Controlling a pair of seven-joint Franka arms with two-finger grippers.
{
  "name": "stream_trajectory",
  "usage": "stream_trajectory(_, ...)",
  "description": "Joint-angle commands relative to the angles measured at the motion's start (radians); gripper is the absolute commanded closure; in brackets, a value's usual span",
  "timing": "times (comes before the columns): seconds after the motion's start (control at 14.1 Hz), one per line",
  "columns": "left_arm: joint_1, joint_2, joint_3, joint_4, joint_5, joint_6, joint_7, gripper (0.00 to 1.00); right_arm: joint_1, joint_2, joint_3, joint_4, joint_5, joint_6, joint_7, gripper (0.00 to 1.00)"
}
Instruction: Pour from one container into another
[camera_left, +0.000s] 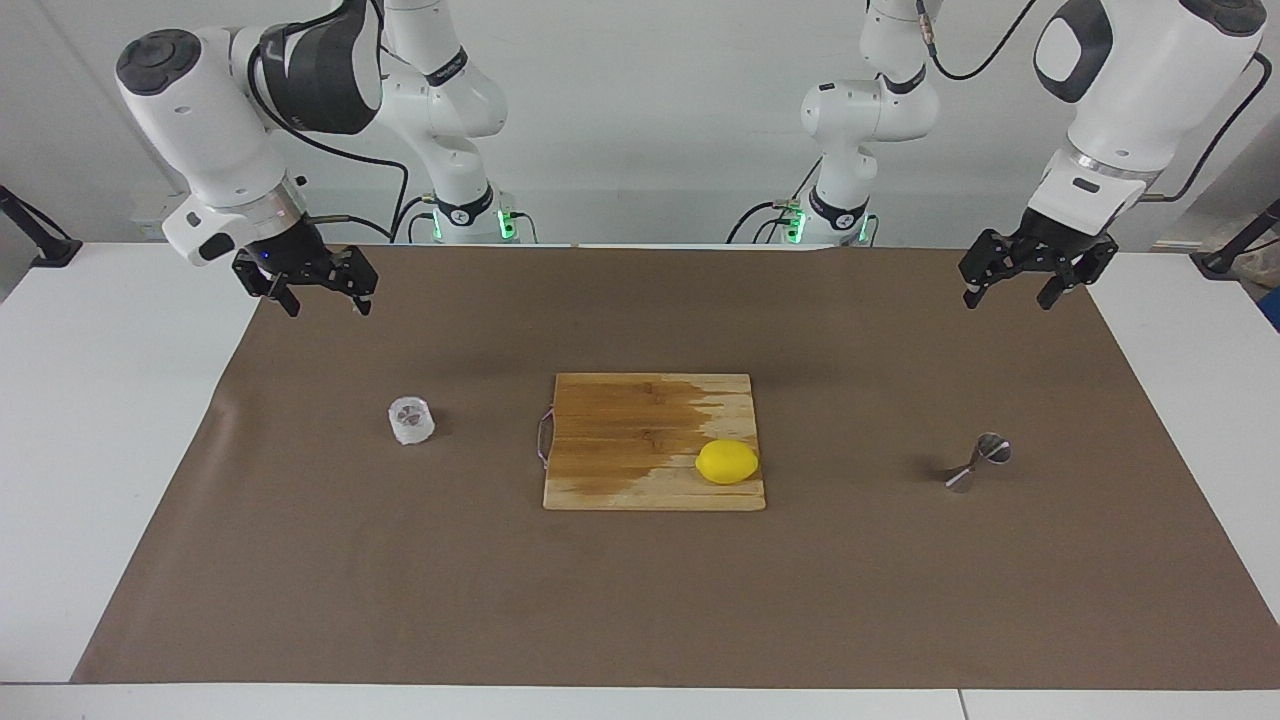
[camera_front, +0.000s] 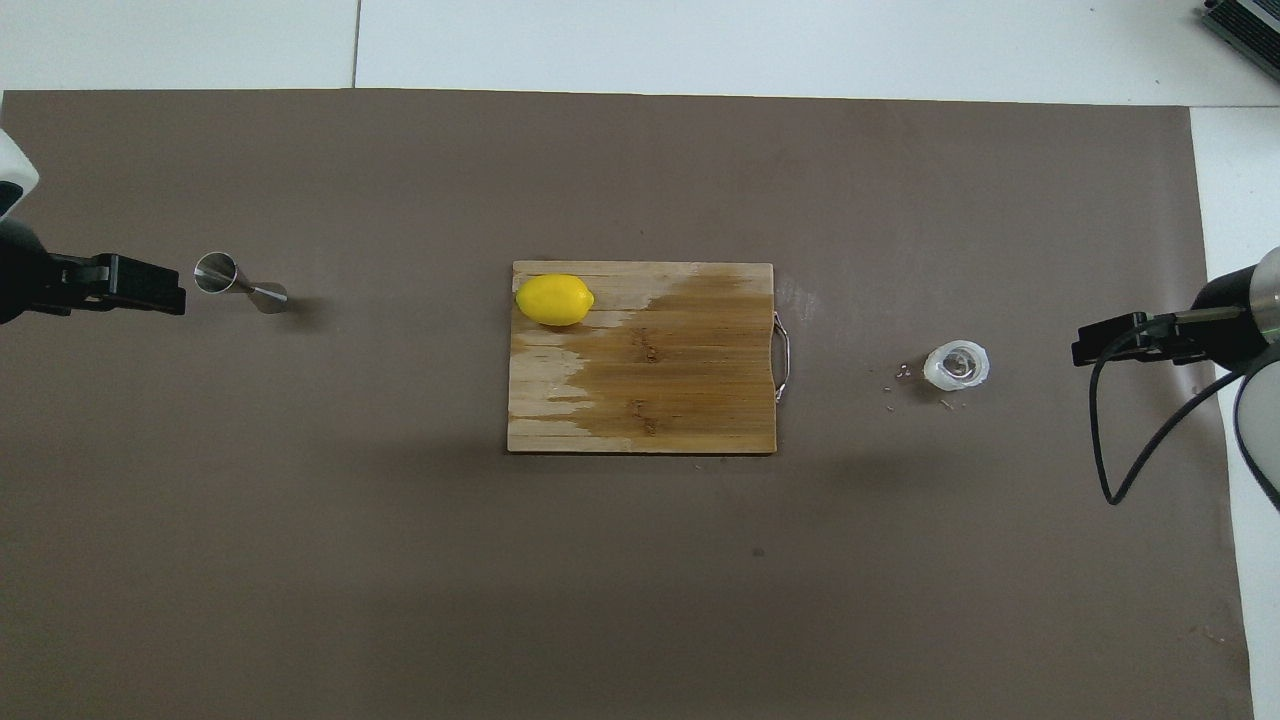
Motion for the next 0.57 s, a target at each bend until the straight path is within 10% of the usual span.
stream_trajectory(0.0, -0.010, 0.004, -0.007, 0.012, 0.017, -0.028, 0.024, 0.00, -0.010, -0.021, 0.006, -0.016, 0.005, -0.007, -0.009, 0.00)
stream_trajectory(0.5, -0.004, -0.016, -0.011, -0.028, 0.015, -0.034, 0.015, 0.00, -0.010, -0.021, 0.006, -0.016, 0.005, -0.007, -0.009, 0.00)
